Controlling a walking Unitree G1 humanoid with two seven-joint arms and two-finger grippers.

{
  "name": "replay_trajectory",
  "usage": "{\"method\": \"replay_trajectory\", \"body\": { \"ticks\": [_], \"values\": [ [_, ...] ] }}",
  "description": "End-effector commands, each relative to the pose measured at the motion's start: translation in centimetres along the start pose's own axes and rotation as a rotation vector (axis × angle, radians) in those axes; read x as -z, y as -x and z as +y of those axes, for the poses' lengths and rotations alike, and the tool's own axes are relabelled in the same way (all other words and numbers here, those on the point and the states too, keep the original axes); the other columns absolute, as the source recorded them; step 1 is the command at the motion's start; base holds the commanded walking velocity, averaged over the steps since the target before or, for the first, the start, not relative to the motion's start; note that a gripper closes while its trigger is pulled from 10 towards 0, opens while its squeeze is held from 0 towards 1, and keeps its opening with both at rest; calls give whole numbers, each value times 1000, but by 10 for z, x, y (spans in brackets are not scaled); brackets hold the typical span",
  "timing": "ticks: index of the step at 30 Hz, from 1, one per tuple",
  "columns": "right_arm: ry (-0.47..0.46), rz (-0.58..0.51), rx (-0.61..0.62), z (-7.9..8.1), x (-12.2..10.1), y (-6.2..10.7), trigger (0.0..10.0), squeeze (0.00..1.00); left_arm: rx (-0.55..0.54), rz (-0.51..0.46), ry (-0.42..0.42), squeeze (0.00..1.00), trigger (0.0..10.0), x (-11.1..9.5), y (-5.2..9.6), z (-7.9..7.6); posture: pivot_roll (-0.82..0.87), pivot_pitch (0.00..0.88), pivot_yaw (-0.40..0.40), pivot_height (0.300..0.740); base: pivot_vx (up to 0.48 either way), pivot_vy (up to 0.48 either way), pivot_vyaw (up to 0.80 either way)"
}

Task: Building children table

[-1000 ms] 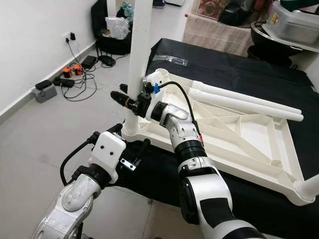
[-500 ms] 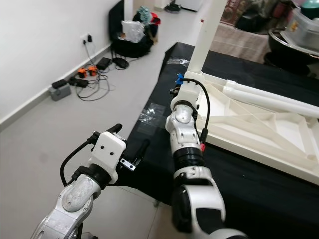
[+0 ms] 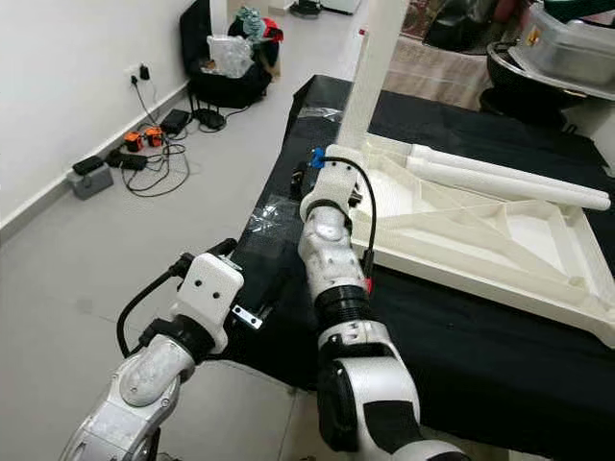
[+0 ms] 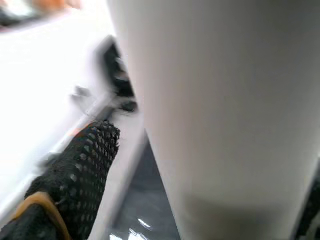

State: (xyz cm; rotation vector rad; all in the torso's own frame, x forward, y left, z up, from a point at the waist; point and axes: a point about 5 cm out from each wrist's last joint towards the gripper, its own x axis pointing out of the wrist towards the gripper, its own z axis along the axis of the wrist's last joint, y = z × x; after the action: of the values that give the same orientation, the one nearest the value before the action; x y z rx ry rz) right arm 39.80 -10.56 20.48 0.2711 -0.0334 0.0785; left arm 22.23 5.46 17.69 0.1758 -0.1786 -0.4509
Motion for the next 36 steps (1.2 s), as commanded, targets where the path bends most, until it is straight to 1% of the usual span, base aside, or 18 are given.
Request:
{"method": "replay_trajectory", "body": {
  "ticks": [1, 2, 3, 4, 6, 7, 8, 9, 10, 13, 18, 19, 23, 32, 33, 34, 35, 36],
  "values": [
    [-41, -17, -205, 14, -12, -2, 10000, 0, 4, 5, 4, 0, 10000, 1, 0, -2, 68, 59, -123, 740, 0, 0, 0],
    [-41, -17, -205, 14, -12, -2, 10000, 0, 4, 5, 4, 0, 10000, 1, 0, -2, 68, 59, -123, 740, 0, 0, 0],
    [-62, -1, -325, 14, -13, -1, 10000, 0, 5, 4, 4, 0, 10000, 1, -1, -2, 70, 60, -126, 740, 0, 0, 0],
    [-62, -1, -325, 14, -13, -1, 10000, 0, 5, 4, 4, 0, 10000, 1, -1, -2, 70, 60, -126, 740, 0, 0, 0],
    [-85, 23, -632, 12, -18, 6, 10000, 0, 4, 3, 3, 0, 10000, 1, -1, -2, 74, 61, -129, 740, 0, 0, 0],
    [-85, 23, -632, 12, -18, 6, 10000, 0, 4, 3, 3, 0, 10000, 1, -1, -2, 74, 61, -129, 740, 0, 0, 0],
    [-81, 37, -770, 12, -19, 11, 10000, 0, 3, 3, 3, 0, 10000, 0, -1, -2, 76, 60, -130, 740, 0, 0, 0],
    [-74, 45, -845, 12, -19, 14, 10000, 0, 1, 3, 3, 0, 10000, 0, -1, -2, 76, 60, -130, 740, 0, 0, 0],
    [-74, 45, -845, 12, -19, 14, 10000, 0, 1, 3, 3, 0, 10000, 0, -1, -2, 76, 60, -130, 740, 0, 0, 0],
    [-38, 76, -1006, 14, -12, 19, 10000, 0, 1, 3, 2, 0, 10000, 0, -1, -2, 78, 61, -132, 740, 0, 0, 0],
    [-27, 107, -1080, 19, -3, 22, 10000, 0, -2, 4, 1, 0, 10000, -1, 0, -2, 84, 64, -135, 740, 0, 0, 0],
    [-24, 122, -1066, 21, 1, 21, 0, 0, -3, 4, 1, 0, 10000, -1, 0, -2, 85, 65, -136, 740, 0, 0, 0],
    [13, 126, -964, 19, 9, 15, 0, 0, -6, 6, 0, 0, 10000, -1, 1, -2, 89, 65, -136, 740, 0, 0, 0],
    [19, 118, -917, 15, 9, 12, 0, 0, -6, 7, 0, 0, 10000, -1, 1, -2, 88, 61, -137, 740, 0, 0, 0],
    [119, 14, -311, -15, -2, -7, 0, 0, -4, 6, 0, 0, 10000, 0, 1, -2, 81, 54, -134, 740, 0, 0, 0],
    [119, 14, -311, -15, -2, -7, 0, 0, -4, 6, 0, 0, 10000, 0, 1, -2, 81, 54, -134, 740, 0, 0, 0],
    [155, -22, -95, -28, -6, -9, 0, 0, -3, 6, 0, 0, 10000, 1, 1, -3, 81, 54, -134, 740, 0, 0, 0],
    [155, -22, -95, -28, -6, -9, 0, 0, -3, 6, 0, 0, 10000, 1, 1, -3, 81, 54, -134, 740, 0, 0, 0]
  ]
}}
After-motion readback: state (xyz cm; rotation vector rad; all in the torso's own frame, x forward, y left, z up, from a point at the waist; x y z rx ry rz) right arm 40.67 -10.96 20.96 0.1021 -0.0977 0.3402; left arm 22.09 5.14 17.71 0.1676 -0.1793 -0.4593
